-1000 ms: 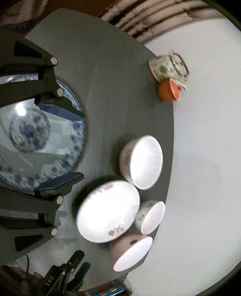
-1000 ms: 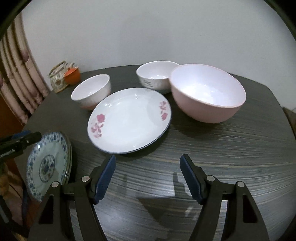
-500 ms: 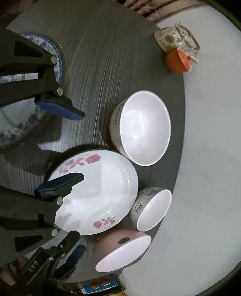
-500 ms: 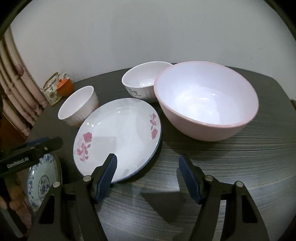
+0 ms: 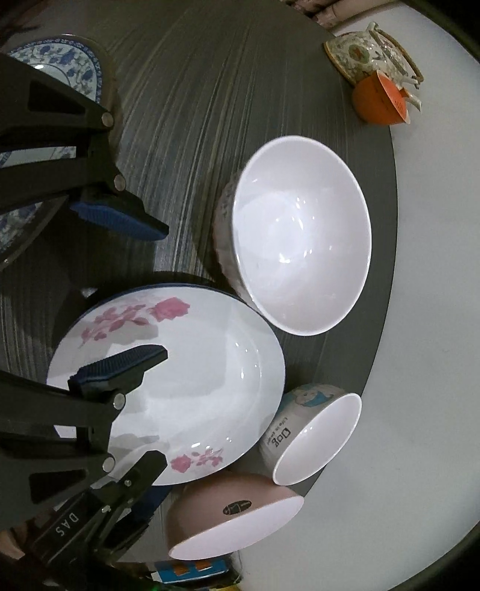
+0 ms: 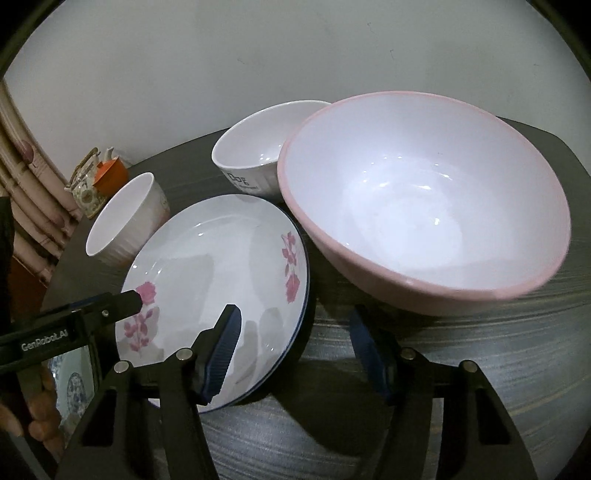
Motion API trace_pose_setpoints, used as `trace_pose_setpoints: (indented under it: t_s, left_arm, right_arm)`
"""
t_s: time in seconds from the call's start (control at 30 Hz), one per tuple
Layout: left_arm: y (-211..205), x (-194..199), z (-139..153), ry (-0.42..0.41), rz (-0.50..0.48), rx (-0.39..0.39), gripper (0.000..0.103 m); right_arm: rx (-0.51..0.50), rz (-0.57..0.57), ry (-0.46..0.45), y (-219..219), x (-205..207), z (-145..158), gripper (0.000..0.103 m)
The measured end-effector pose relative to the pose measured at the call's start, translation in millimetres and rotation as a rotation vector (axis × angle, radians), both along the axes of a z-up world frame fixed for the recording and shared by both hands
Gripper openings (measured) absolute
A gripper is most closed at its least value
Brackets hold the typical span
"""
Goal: Organize plates and bowls
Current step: 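Grip the pink-flowered plate rim with the left tool while the right tool grips beside it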
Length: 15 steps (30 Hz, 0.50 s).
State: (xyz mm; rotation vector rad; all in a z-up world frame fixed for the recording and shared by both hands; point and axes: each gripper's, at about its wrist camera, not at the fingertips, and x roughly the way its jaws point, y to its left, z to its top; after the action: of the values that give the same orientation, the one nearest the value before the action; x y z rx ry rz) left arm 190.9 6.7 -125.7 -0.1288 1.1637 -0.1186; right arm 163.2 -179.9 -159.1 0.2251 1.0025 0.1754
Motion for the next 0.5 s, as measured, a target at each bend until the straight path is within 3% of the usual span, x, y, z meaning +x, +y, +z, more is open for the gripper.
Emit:
trace_pose_setpoints:
  t_s: [0.13,0.23,0.3,0.5]
  left_arm:
    - [-5,1,1,-0.001,-0.014,-0.004,0.060]
    - [-9,2,-1,0.005,-0.027,-0.011,0.042]
    - [-10,2,-3,0.023,-0.025,-0.017,0.040]
    - [-3,12,-8,0.038,-0.024,-0.028,0.024]
  right_arm:
    - [-0.004,0.002,0.000,0,4,-1,0.055]
    - [-0.006,0.008,0.010,-1,7,-3,0.047]
    - [-0.013,0.008,0.008,-2,8,-3,0.038]
    - [0.008,0.011,0.017,-5,10,-4,0.026]
